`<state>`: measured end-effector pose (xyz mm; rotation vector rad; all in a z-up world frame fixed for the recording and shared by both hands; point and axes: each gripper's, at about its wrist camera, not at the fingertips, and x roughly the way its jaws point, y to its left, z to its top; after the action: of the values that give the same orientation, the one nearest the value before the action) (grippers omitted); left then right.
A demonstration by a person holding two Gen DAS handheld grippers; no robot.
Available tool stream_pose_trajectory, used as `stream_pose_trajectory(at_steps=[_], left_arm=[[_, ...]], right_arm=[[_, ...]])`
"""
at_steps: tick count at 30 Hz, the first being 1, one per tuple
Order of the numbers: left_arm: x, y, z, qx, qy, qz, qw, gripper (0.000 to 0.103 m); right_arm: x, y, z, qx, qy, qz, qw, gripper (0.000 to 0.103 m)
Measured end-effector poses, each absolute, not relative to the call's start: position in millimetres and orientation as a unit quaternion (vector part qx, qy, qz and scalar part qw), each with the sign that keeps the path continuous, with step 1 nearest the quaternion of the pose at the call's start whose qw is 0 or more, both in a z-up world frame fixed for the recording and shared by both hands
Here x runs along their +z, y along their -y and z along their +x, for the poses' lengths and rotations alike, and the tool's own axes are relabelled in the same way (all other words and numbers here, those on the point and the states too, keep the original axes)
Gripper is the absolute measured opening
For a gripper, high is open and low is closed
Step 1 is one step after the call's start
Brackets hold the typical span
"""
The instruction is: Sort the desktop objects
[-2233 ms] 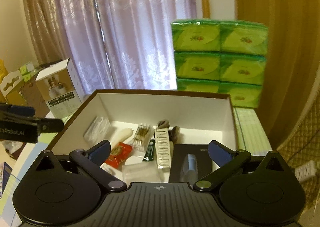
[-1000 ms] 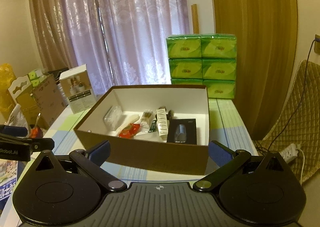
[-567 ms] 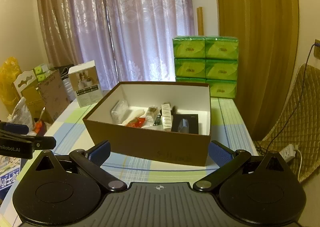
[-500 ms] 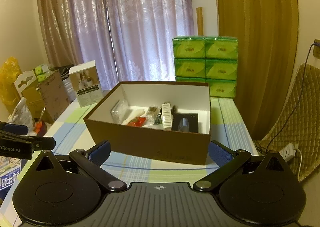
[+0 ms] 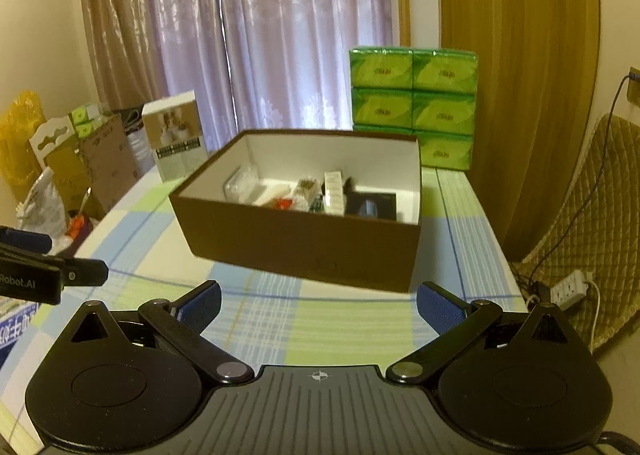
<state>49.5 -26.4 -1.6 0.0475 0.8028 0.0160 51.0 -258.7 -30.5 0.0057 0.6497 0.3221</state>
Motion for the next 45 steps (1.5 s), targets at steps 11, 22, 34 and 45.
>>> stream_pose_trajectory(at_steps=[11, 22, 34, 45], left_arm=[[-16, 34, 42, 0.005, -0.411, 0.026, 0.911, 0.096], [-32, 36, 38, 0.006, -0.434, 0.028, 0.901, 0.096], [-38, 38, 35, 0.007, -0.444, 0.03, 0.895, 0.096], [-40, 39, 40, 0.006, -0.448, 0.032, 0.893, 0.096]], right_arm=[[-44, 263, 36, 0.153, -0.333, -0.005, 0.93, 0.101], [-52, 263, 32, 0.155, -0.351, -0.009, 0.923, 0.101], [-57, 262, 31, 0.158, -0.359, -0.016, 0.92, 0.101], [-65, 263, 35, 0.154, -0.37, -0.02, 0.916, 0.101]])
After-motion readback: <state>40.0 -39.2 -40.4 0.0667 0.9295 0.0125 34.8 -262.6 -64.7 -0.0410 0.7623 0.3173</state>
